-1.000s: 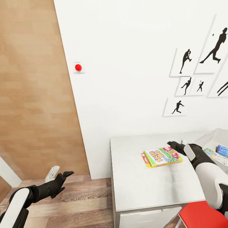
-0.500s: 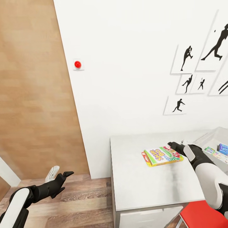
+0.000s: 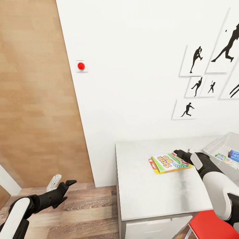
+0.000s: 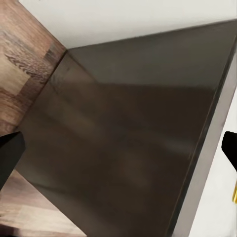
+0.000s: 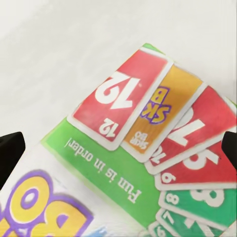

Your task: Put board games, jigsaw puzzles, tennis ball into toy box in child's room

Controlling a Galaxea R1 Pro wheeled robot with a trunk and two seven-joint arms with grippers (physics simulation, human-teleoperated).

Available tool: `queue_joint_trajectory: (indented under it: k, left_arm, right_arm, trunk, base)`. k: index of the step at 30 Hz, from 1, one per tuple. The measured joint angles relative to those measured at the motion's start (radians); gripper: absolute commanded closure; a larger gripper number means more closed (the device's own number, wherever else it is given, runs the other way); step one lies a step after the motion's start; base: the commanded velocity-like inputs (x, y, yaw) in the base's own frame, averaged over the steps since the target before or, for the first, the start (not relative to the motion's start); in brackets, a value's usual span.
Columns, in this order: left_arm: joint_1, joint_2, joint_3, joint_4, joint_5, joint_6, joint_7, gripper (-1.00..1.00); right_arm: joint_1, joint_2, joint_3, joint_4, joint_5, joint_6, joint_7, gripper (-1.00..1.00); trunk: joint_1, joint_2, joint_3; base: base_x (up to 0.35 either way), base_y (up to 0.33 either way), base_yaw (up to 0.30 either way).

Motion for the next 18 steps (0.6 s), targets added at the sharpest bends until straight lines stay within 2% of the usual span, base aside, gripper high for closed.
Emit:
queue_joint_trajectory:
  k: [6, 18]
  left_arm:
    - [0.009, 0.006, 0.000, 0.011, -0.003, -0.005, 0.000, -1.00]
    - [0.015, 0.006, 0.000, 0.019, -0.008, -0.011, 0.001, -1.00]
  right_arm:
    - [0.005, 0.023, 0.000, 0.000, 0.000, 0.005, 0.000, -1.00]
    - [0.006, 0.031, 0.001, 0.001, -0.001, 0.055, 0.001, -1.00]
  trunk:
    - [0.000, 0.000, 0.000]
    - [0.000, 0.000, 0.000]
  base:
    - [0.000, 0.000, 0.000]
    - [0.000, 0.000, 0.000]
